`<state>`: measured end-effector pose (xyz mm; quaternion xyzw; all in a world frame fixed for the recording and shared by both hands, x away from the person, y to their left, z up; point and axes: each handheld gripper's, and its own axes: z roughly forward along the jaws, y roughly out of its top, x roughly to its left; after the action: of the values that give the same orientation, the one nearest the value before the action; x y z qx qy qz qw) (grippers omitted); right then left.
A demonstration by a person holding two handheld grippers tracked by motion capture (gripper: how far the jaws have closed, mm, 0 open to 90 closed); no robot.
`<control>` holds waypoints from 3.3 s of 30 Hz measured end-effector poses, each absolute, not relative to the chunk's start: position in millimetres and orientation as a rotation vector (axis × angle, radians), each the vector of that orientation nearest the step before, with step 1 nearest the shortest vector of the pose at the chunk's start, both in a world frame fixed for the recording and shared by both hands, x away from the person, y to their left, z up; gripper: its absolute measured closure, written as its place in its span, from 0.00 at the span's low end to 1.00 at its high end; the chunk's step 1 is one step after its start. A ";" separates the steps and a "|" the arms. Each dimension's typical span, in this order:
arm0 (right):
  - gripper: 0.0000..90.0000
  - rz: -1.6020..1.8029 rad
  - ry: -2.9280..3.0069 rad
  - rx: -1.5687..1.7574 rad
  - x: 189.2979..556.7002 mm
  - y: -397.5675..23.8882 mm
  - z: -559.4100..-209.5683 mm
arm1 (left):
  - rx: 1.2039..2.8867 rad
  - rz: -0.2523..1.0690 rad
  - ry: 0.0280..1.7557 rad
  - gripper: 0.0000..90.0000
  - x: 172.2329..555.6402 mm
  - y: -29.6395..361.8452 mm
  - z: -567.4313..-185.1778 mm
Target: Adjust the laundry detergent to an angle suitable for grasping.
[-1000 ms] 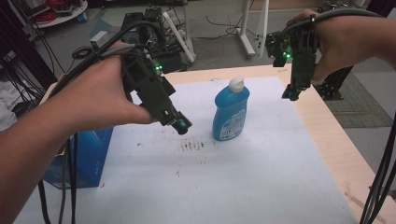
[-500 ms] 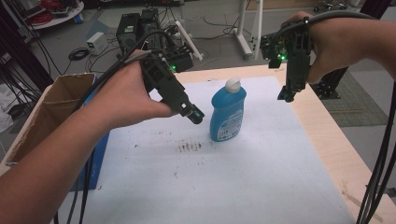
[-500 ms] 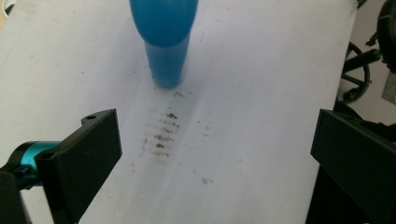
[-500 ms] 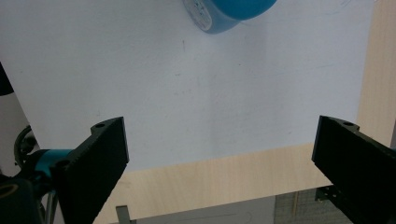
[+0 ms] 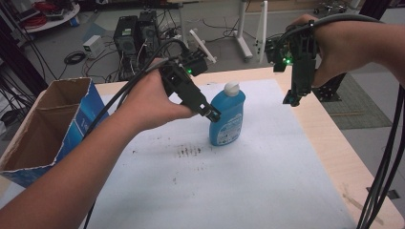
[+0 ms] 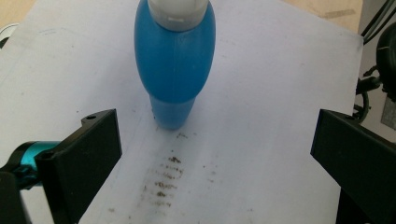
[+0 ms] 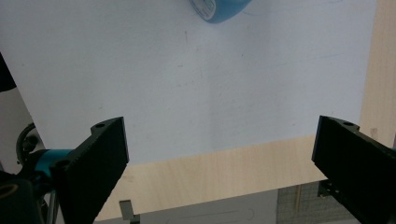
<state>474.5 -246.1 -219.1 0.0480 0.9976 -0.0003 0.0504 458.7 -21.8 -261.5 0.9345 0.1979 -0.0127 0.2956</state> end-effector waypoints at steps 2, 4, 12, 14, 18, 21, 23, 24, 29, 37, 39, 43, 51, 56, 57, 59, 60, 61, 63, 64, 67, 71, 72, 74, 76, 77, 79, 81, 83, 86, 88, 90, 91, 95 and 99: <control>0.03 0.000 3.039 0.157 473.4 -248.6 -218.8 | 2.486 -0.018 0.517 0.02 461.1 -25.4 -265.2; 0.03 0.007 3.037 0.159 472.9 -251.0 -219.2 | 2.482 -0.017 0.525 0.02 463.4 -28.4 -268.9; 0.03 0.006 3.043 0.183 470.1 -259.9 -223.6 | 2.434 0.003 0.552 0.02 474.1 -39.5 -281.4; 0.03 0.009 3.042 0.184 469.9 -260.5 -223.7 | 2.424 0.000 0.564 0.02 476.7 -41.9 -285.2; 0.03 0.007 3.041 0.190 468.6 -260.1 -222.8 | 2.424 -0.004 0.569 0.02 480.4 -48.4 -293.1; 0.03 0.004 3.041 0.185 467.2 -259.4 -222.5 | 2.418 0.006 0.566 0.02 481.2 -53.0 -296.6; 0.03 0.001 3.039 0.189 466.7 -259.4 -222.4 | 2.410 0.036 0.563 0.02 481.9 -55.7 -297.8; 0.03 0.003 3.038 0.189 466.5 -259.7 -222.7 | 2.410 0.038 0.567 0.02 482.4 -56.9 -298.5; 0.03 -0.002 3.039 0.188 466.0 -260.5 -222.7 | 2.413 0.029 0.568 0.02 486.4 -63.1 -303.2; 0.03 -0.002 3.039 0.199 467.1 -261.8 -223.0 | 2.406 0.029 0.565 0.02 490.3 -73.1 -311.2; 0.03 -0.004 3.040 0.205 467.4 -262.0 -223.1 | 2.408 0.042 0.565 0.02 490.5 -75.0 -312.5; 0.03 -0.004 3.040 0.203 467.9 -262.1 -223.6 | 2.413 0.075 0.551 0.02 491.5 -80.3 -317.2; 0.03 -0.003 3.039 0.195 469.3 -261.8 -223.6 | 2.436 0.104 0.544 0.02 491.6 -84.2 -321.4; 0.03 -0.008 3.038 0.192 468.8 -260.3 -223.8 | 2.452 0.119 0.538 0.02 491.4 -85.4 -324.0; 0.03 -0.010 3.038 0.192 468.9 -260.3 -223.8 | 2.451 0.113 0.534 0.03 491.4 -85.5 -324.0; 0.03 -0.006 3.038 0.197 468.9 -260.5 -223.6 | 2.453 0.115 0.532 0.05 491.2 -86.0 -324.2; 0.03 -0.003 3.037 0.200 468.7 -260.7 -223.4 | 2.454 0.121 0.531 0.05 490.7 -86.5 -324.6; 0.03 -0.003 3.037 0.200 468.7 -260.7 -223.4 | 2.454 0.121 0.531 0.07 490.7 -86.5 -324.6; 0.03 -0.008 3.037 0.206 468.3 -260.9 -223.2 | 2.456 0.121 0.528 0.10 491.3 -85.9 -324.3; 0.03 -0.006 3.037 0.204 468.4 -261.2 -223.2 | 2.456 0.118 0.530 0.10 491.7 -85.7 -324.4; 0.03 -0.005 3.036 0.207 468.3 -261.7 -222.9 | 2.451 0.126 0.527 0.11 491.5 -85.0 -323.7; 0.03 -0.015 3.035 0.216 468.5 -261.3 -223.8 | 2.448 0.125 0.527 0.13 491.7 -84.5 -322.9; 0.03 -0.012 3.035 0.207 469.2 -261.4 -223.9 | 2.446 0.125 0.527 0.13 491.6 -84.6 -322.9; 0.03 -0.010 3.035 0.203 469.5 -261.3 -224.0 | 2.451 0.127 0.524 0.13 491.1 -85.3 -323.3; 0.03 -0.008 3.034 0.208 469.5 -260.9 -223.8 | 2.451 0.133 0.516 0.17 490.7 -85.4 -322.7; 0.03 -0.009 3.034 0.207 469.5 -260.8 -223.8 | 2.452 0.126 0.514 0.17 490.8 -85.6 -322.7; 0.03 -0.013 3.035 0.210 469.3 -260.7 -223.8 | 2.460 0.137 0.511 0.17 490.6 -85.8 -322.9; 0.03 -0.013 3.036 0.206 469.3 -260.6 -224.2 | 2.462 0.128 0.508 0.19 490.9 -85.1 -322.8; 0.03 -0.013 3.035 0.202 469.4 -260.4 -224.8 | 2.462 0.127 0.509 0.21 491.1 -84.6 -322.3; 0.03 -0.014 3.035 0.203 469.5 -260.1 -224.7 | 2.447 0.115 0.512 0.25 490.7 -83.6 -321.1; 0.03 -0.018 3.031 0.207 469.3 -259.6 -224.4 | 2.451 0.117 0.506 0.25 490.9 -83.5 -320.6; 0.03 -0.014 3.030 0.197 469.6 -259.3 -224.6 | 2.451 0.111 0.506 0.26 490.6 -83.3 -320.5; 0.03 -0.016 3.028 0.193 469.7 -259.0 -224.5 | 2.451 0.106 0.507 0.28 490.6 -83.3 -320.9; 0.03 -0.013 3.028 0.198 469.5 -257.3 -223.9 | 2.459 0.112 0.505 0.30 491.5 -82.9 -321.1; 0.03 -0.023 3.029 0.192 469.8 -256.3 -225.2 | 2.466 0.099 0.498 0.32 491.3 -84.1 -322.3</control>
<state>469.8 -256.3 -225.2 0.0632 0.9965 -0.0075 0.0534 491.3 -84.1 -322.3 0.9322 0.1884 0.0375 0.3067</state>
